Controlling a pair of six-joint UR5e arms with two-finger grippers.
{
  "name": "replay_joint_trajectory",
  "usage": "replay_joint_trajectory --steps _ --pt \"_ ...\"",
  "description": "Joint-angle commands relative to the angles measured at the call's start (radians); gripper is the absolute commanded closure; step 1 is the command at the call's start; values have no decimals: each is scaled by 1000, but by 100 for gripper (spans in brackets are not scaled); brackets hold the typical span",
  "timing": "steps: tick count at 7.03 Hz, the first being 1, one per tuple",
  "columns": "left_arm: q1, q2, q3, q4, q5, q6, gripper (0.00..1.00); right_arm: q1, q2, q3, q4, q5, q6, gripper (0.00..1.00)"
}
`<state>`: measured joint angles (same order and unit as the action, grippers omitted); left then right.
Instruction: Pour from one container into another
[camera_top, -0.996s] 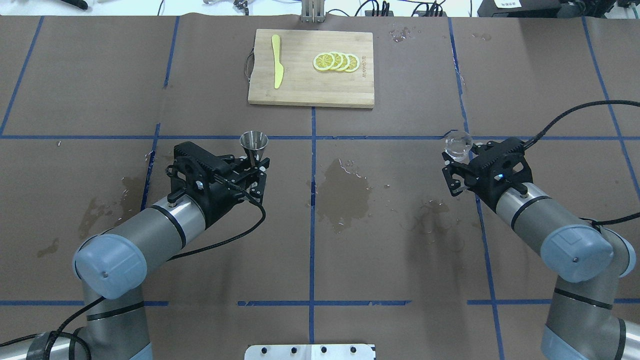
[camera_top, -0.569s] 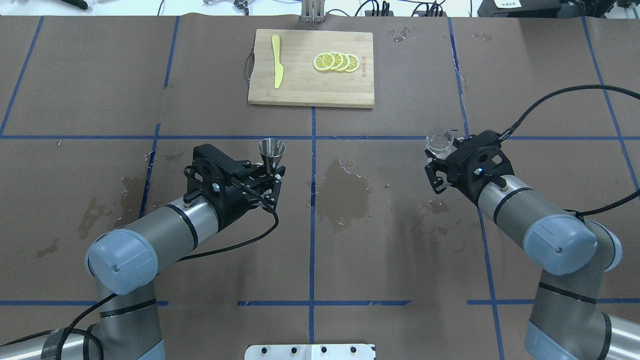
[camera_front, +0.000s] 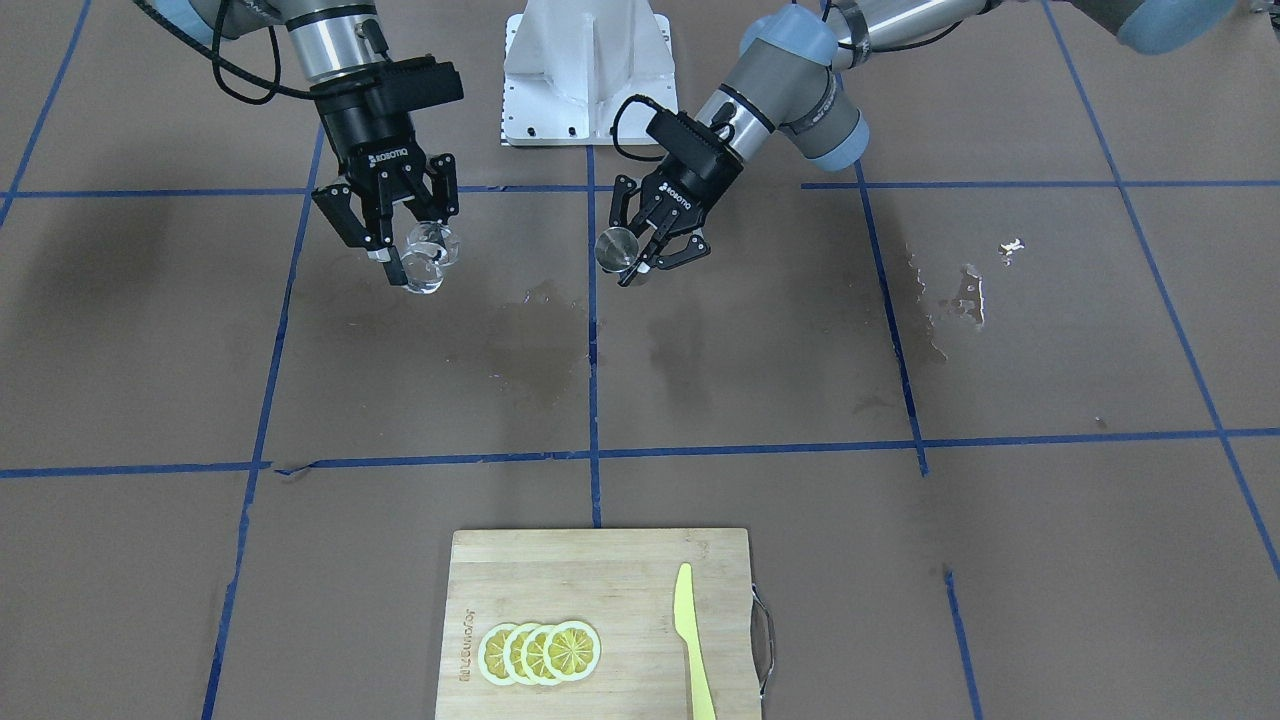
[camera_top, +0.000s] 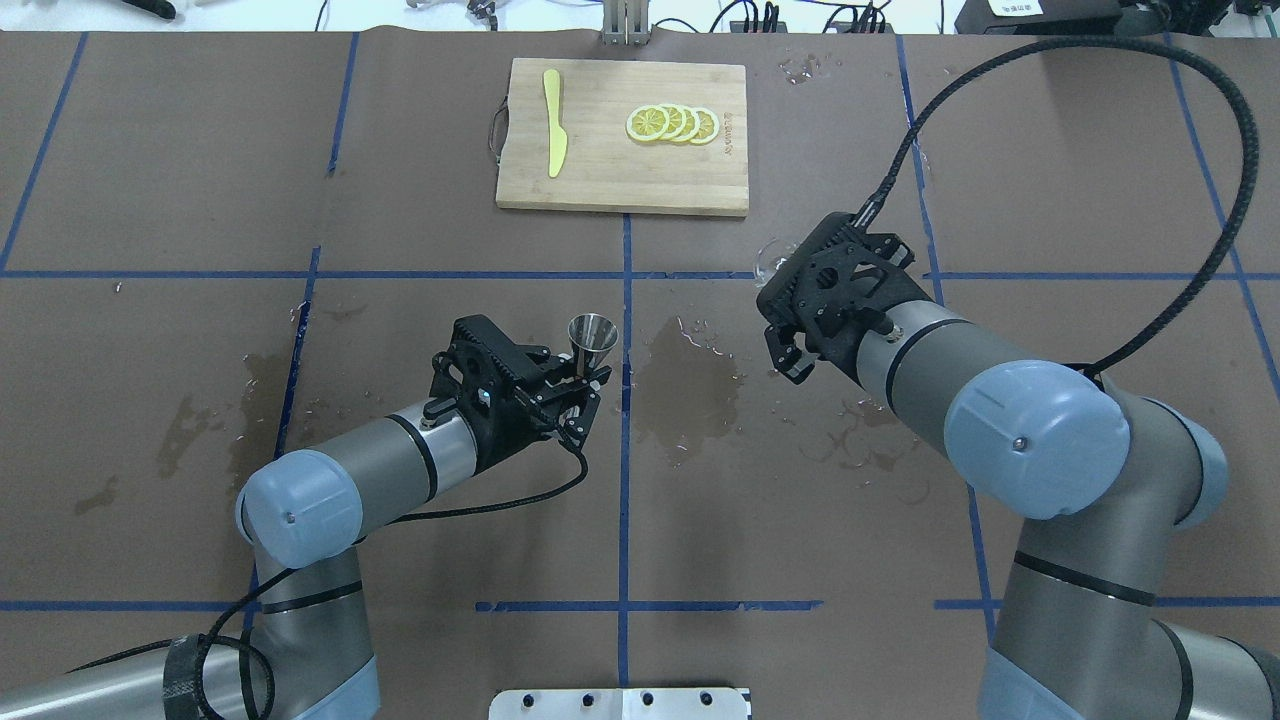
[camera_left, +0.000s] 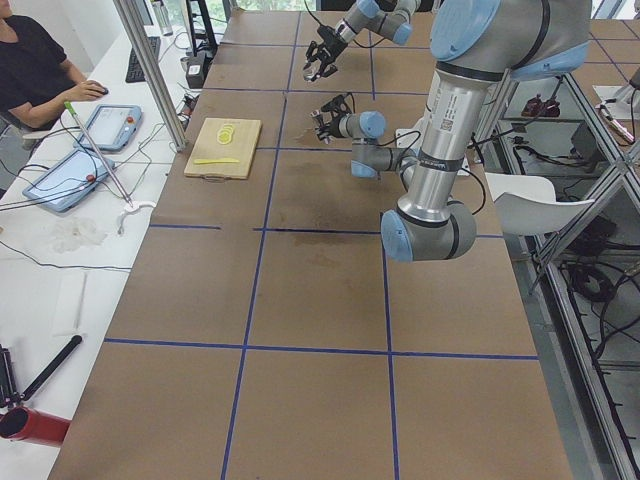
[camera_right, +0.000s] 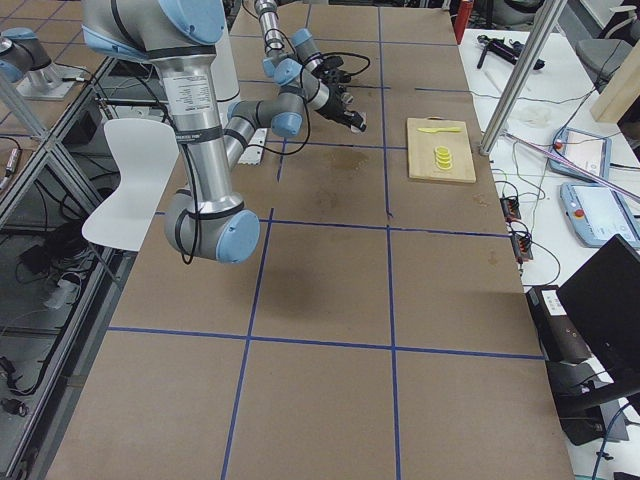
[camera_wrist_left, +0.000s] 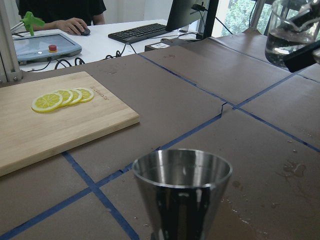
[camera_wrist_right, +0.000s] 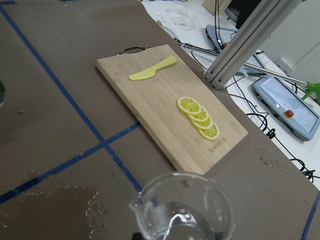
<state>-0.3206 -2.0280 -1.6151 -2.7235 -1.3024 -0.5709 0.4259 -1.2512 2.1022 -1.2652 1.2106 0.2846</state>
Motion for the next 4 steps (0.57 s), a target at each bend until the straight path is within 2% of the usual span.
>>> replay_joint_trajectory --steps 1,4 --pt "-2 -36 26 -21 -17 11 100 -16 103 -4 -138 -2 -35 100" --pt "-2 -81 49 -21 -17 9 100 -41 139 -19 -167 -9 -33 100"
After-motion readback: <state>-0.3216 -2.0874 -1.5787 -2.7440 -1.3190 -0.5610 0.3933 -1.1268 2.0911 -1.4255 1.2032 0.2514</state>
